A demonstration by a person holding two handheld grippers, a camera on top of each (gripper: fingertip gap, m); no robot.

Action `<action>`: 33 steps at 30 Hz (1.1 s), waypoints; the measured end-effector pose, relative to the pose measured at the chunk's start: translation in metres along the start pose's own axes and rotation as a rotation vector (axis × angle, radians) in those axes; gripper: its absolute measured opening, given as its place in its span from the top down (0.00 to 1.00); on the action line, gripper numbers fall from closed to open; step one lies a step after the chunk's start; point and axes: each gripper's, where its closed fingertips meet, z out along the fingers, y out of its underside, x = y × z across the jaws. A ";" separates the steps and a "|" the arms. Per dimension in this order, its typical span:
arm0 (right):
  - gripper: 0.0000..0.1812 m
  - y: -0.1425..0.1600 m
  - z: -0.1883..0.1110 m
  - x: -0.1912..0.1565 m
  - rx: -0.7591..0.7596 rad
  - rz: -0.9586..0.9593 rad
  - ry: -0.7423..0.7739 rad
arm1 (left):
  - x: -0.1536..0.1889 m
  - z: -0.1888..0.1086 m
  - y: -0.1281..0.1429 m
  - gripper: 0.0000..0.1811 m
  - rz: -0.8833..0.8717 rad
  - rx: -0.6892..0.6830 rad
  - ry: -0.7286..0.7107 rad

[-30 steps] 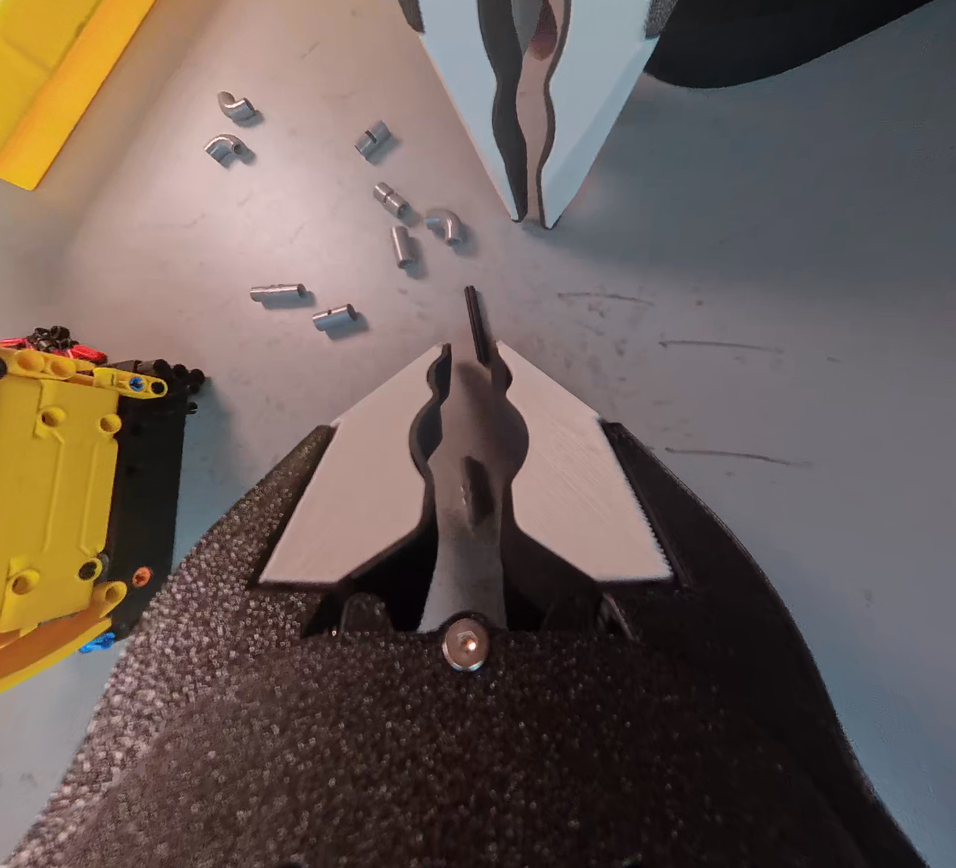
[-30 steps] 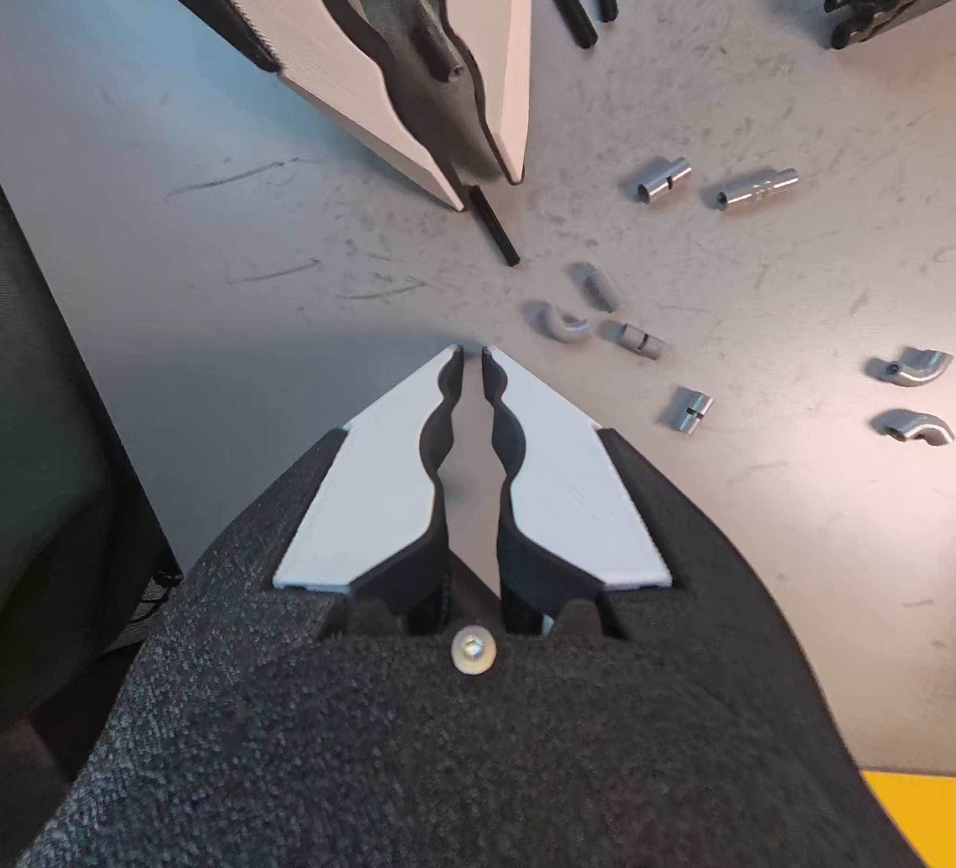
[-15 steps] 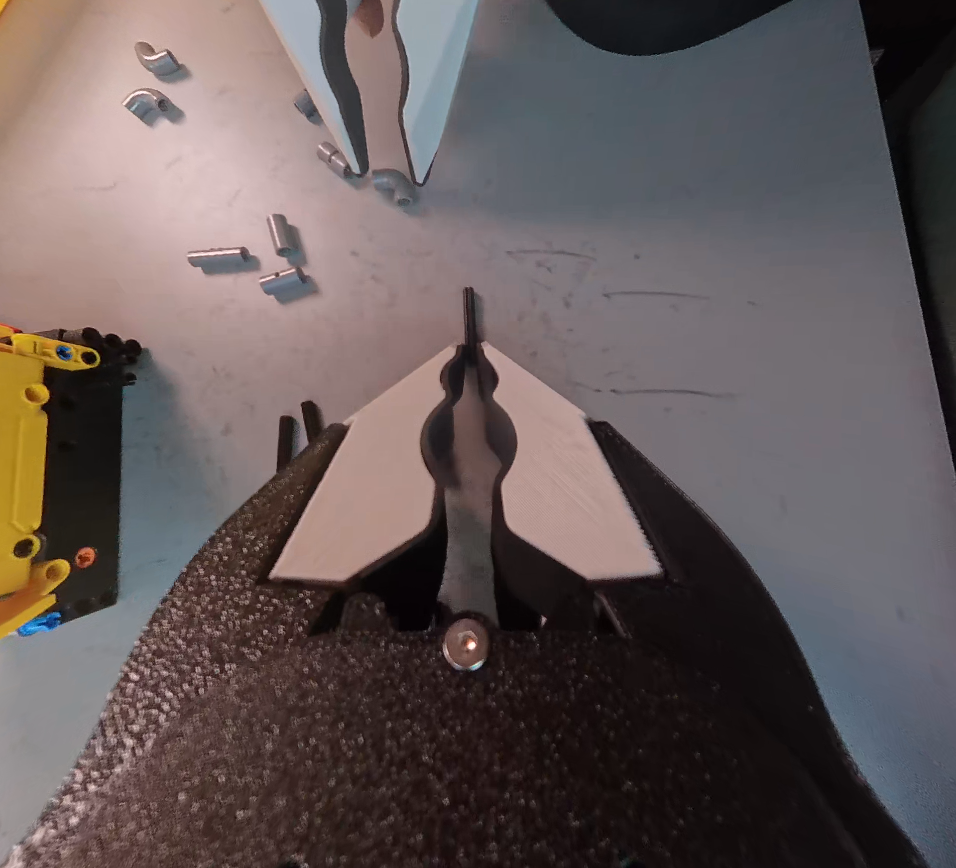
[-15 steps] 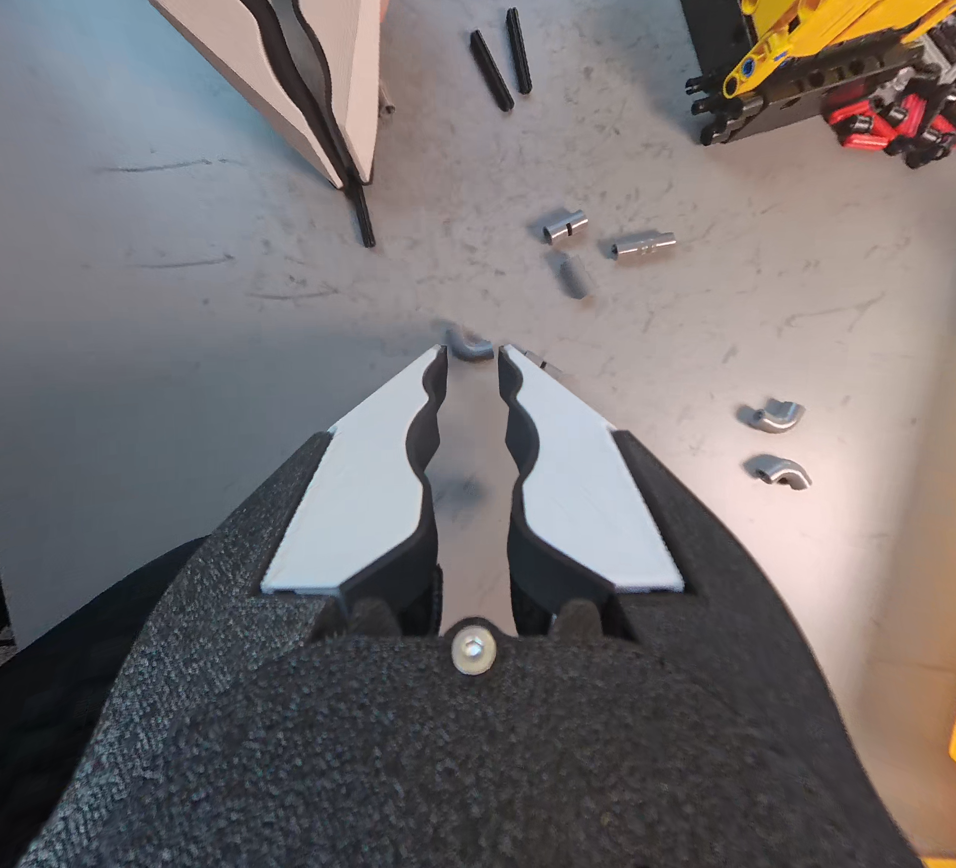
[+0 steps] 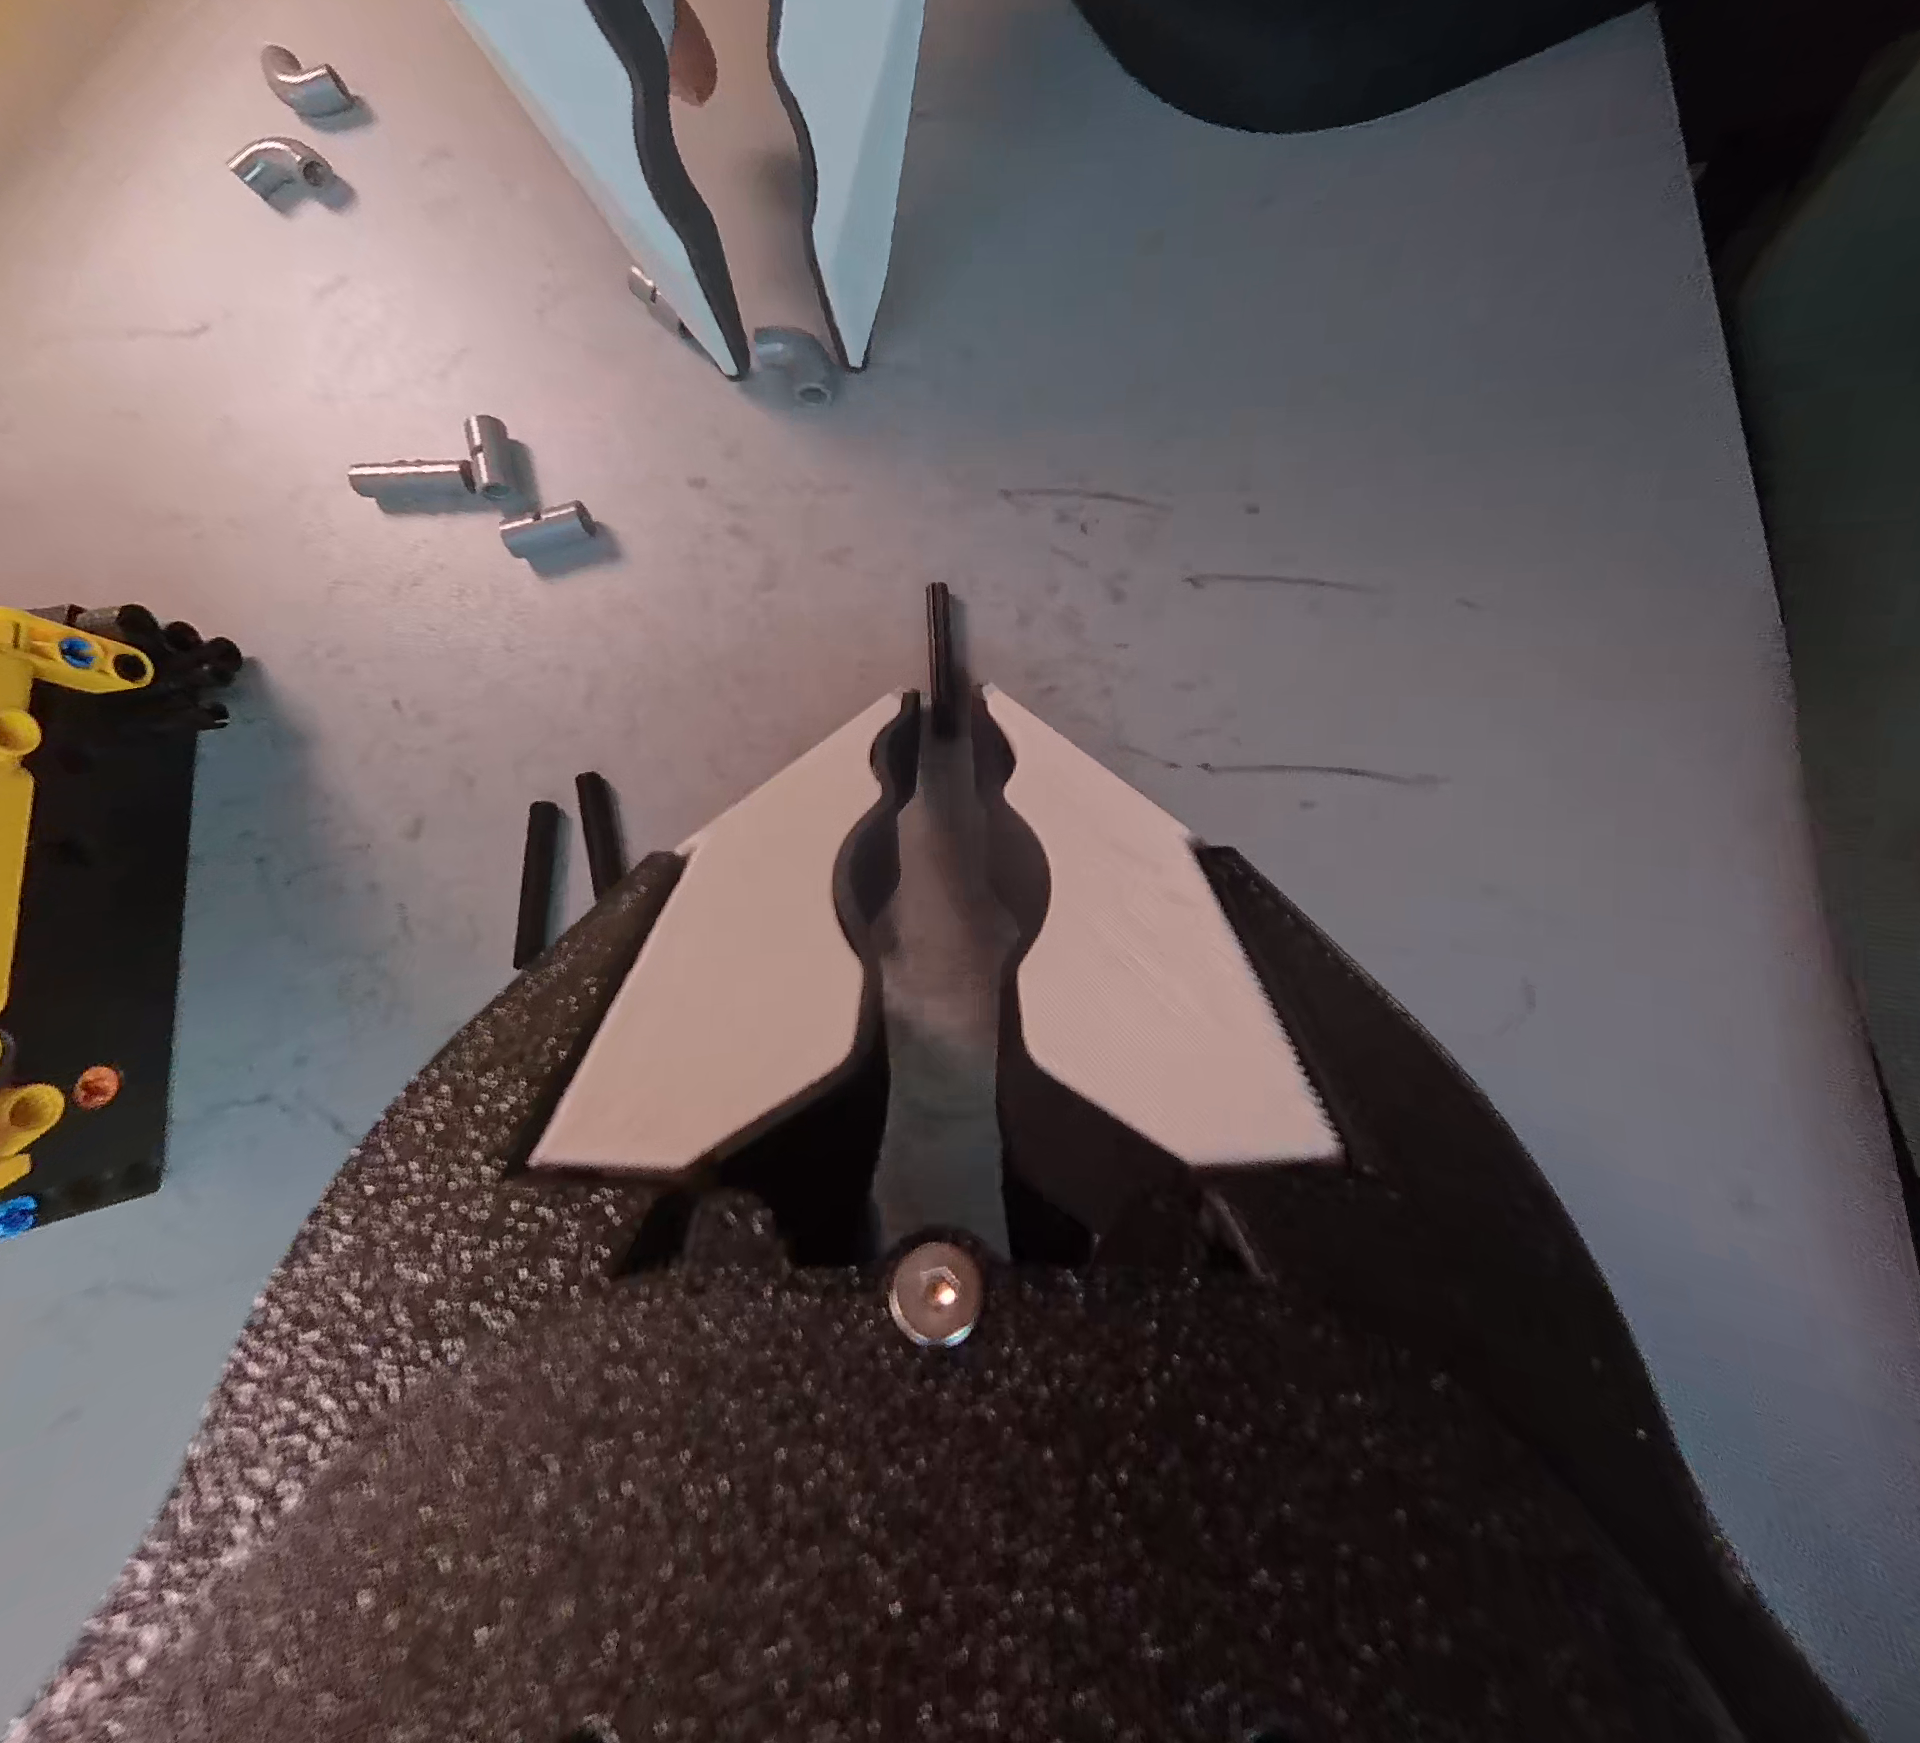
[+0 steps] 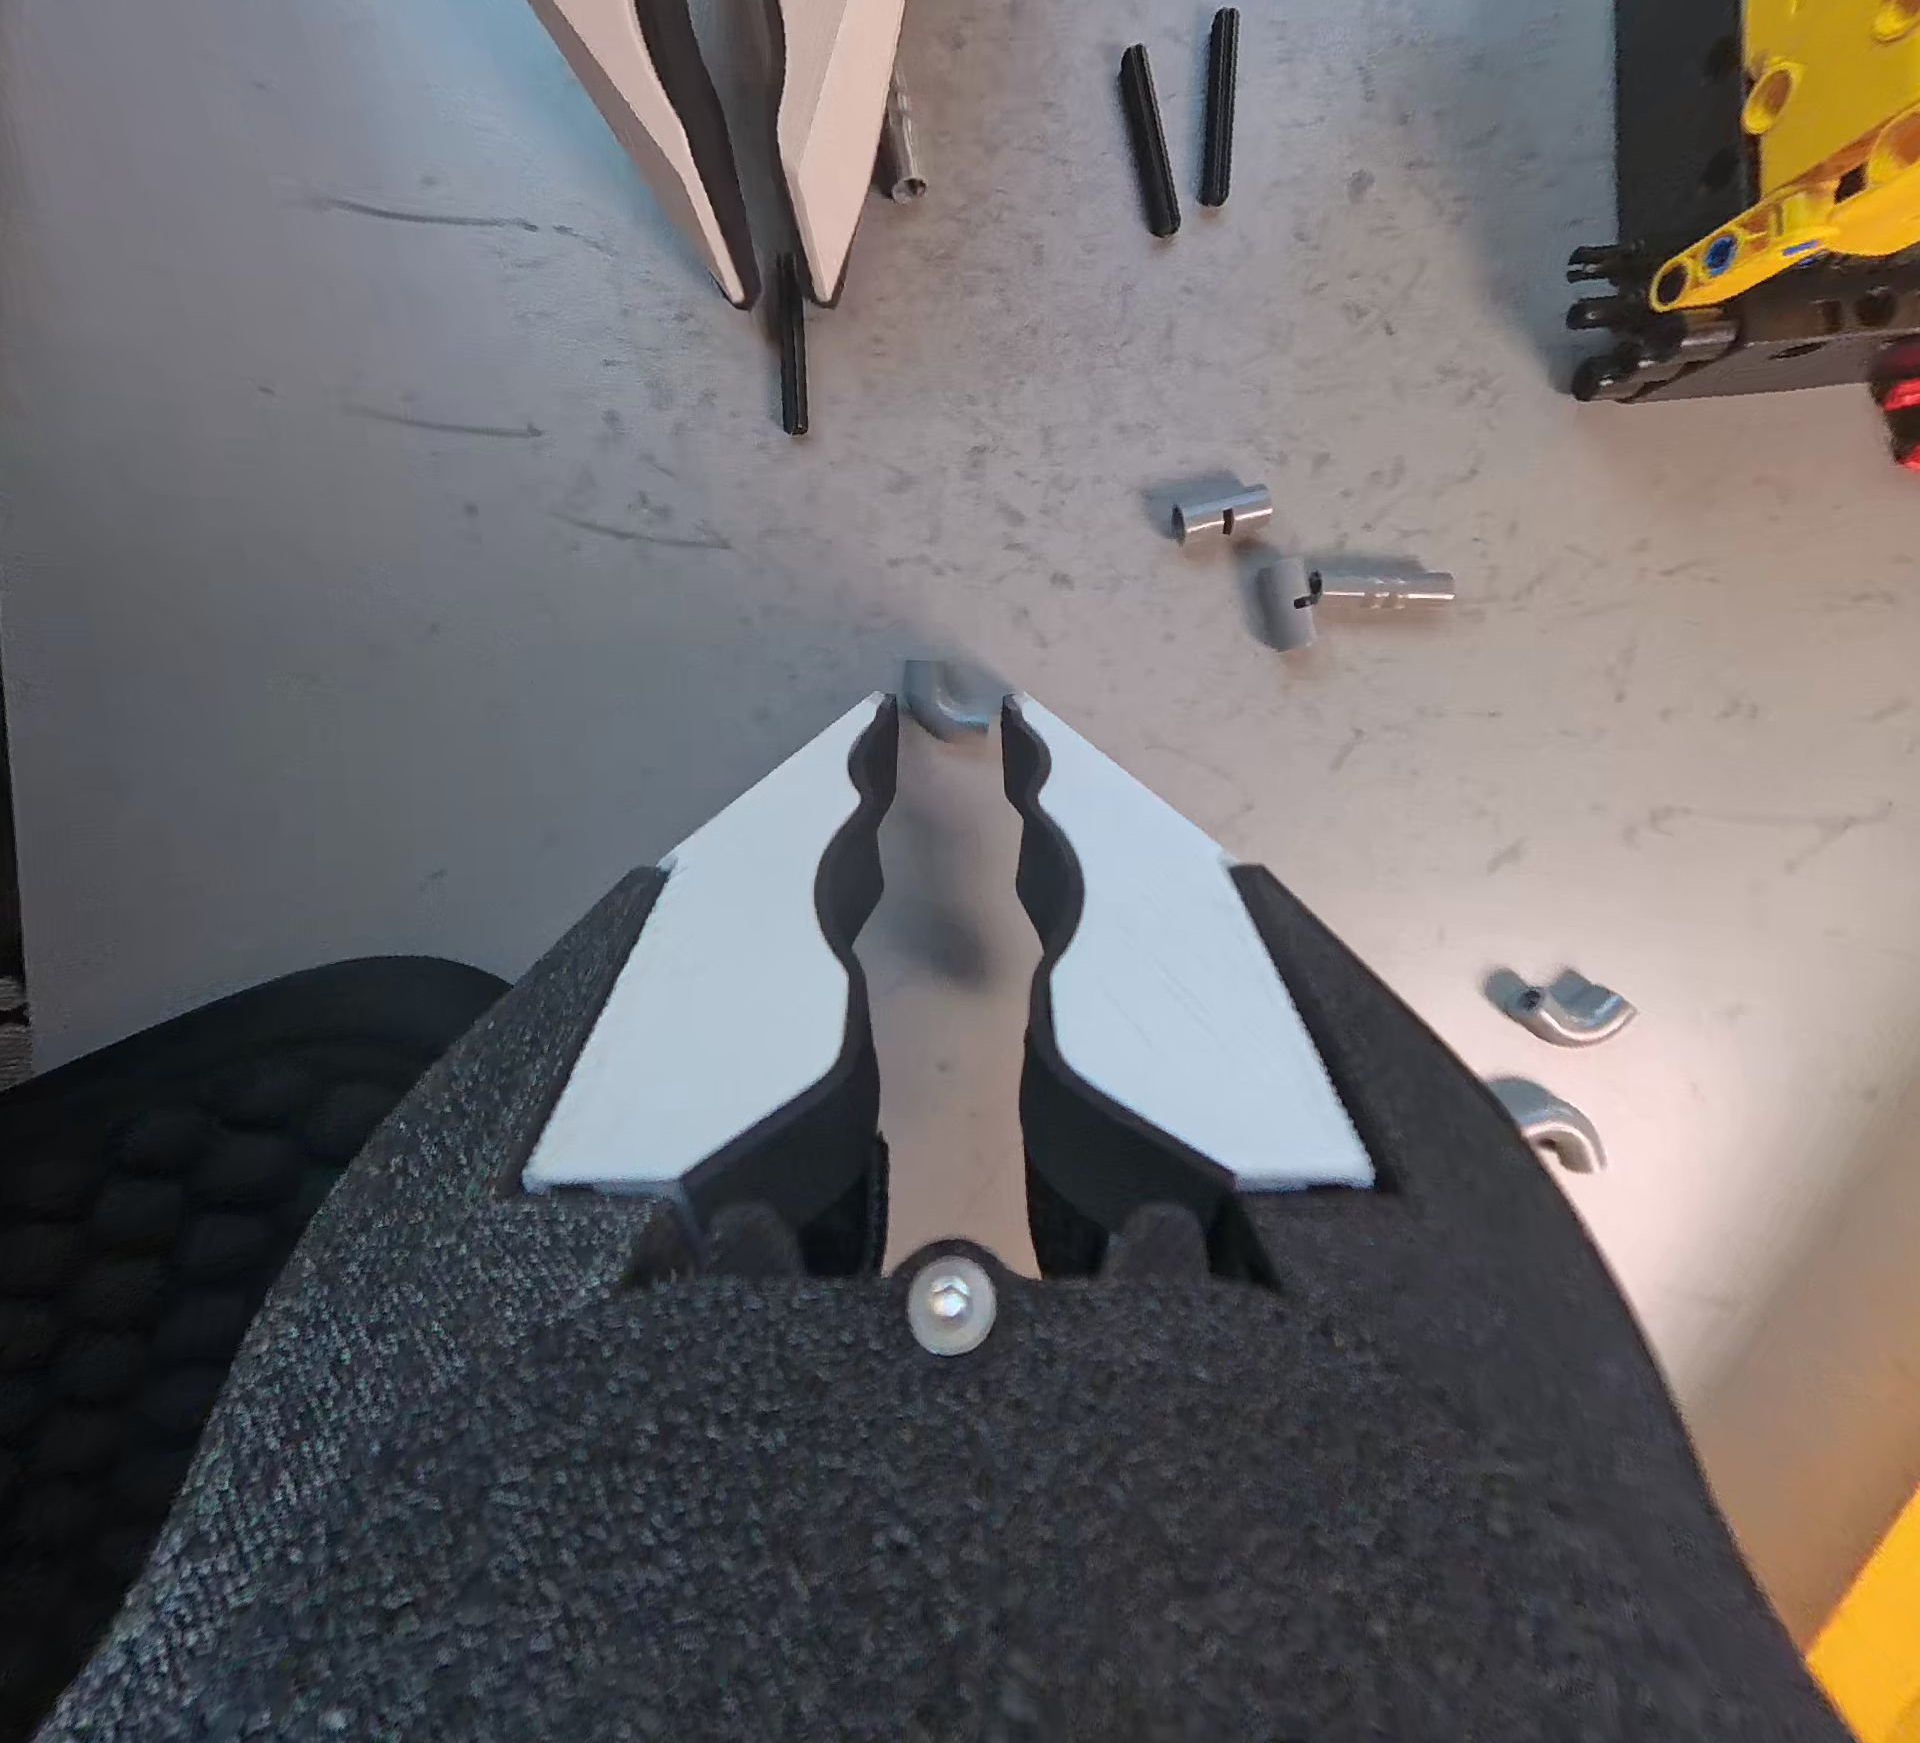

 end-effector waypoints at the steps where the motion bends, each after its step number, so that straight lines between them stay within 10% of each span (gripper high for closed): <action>1: 0.89 0.000 0.000 0.000 0.004 0.009 -0.008 | 0.000 0.001 0.000 0.96 -0.003 0.001 0.002; 33: 0.92 -0.045 0.011 -0.051 0.287 -0.177 -0.089 | 0.023 -0.009 -0.013 0.99 -0.137 0.099 0.210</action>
